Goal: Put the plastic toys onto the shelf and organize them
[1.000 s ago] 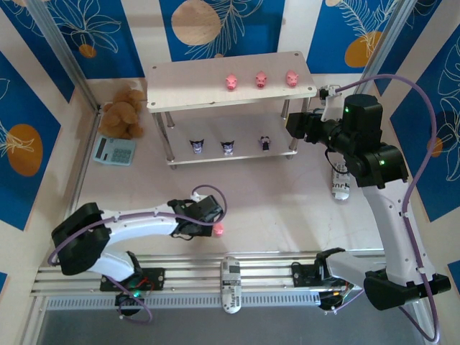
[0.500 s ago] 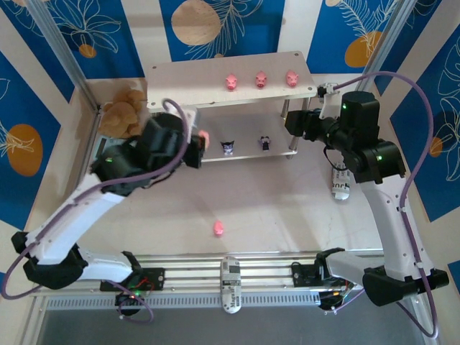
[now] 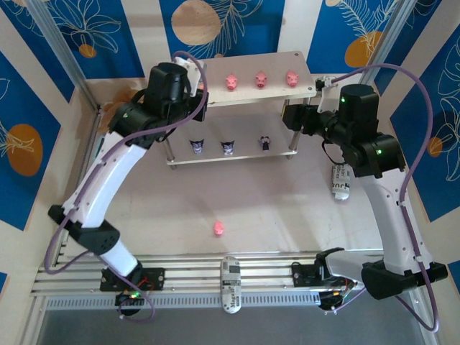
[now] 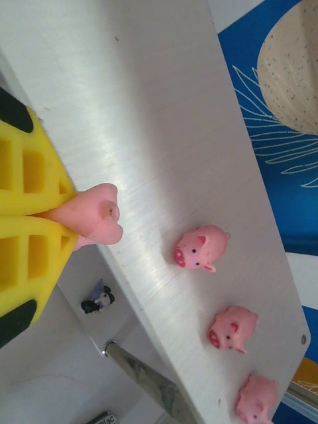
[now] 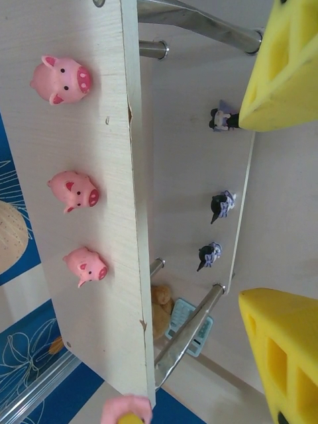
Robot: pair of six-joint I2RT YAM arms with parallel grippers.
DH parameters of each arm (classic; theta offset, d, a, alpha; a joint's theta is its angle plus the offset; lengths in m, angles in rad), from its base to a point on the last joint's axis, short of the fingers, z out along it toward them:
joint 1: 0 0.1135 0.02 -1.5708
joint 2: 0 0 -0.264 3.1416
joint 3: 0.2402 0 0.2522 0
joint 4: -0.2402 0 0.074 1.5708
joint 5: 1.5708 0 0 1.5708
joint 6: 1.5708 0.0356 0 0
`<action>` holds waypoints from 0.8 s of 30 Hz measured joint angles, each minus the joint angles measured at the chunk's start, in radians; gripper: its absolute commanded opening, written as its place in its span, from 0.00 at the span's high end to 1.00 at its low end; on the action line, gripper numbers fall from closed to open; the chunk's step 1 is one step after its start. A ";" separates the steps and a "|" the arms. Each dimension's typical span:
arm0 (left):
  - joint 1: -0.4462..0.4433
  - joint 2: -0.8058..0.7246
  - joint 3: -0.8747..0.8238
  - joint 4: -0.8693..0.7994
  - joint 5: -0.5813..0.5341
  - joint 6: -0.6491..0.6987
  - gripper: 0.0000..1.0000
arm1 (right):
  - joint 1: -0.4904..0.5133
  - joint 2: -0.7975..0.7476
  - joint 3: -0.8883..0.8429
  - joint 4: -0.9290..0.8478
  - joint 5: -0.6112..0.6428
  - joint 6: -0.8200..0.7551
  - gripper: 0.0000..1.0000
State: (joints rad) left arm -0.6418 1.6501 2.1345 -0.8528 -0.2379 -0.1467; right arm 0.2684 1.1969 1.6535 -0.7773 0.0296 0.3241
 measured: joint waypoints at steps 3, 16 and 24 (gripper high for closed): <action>0.029 0.061 0.052 0.003 0.029 -0.001 0.93 | 0.000 0.014 0.002 0.000 0.000 0.000 0.35; 0.103 0.205 0.157 0.039 0.119 -0.039 0.92 | -0.006 0.055 0.002 0.002 0.004 -0.008 0.35; 0.109 0.259 0.201 0.025 0.134 -0.056 0.91 | -0.023 0.064 0.002 0.007 0.003 -0.008 0.35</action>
State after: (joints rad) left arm -0.5323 1.9091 2.3360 -0.8276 -0.1043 -0.2031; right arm 0.2459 1.2613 1.6550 -0.7700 0.0326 0.3161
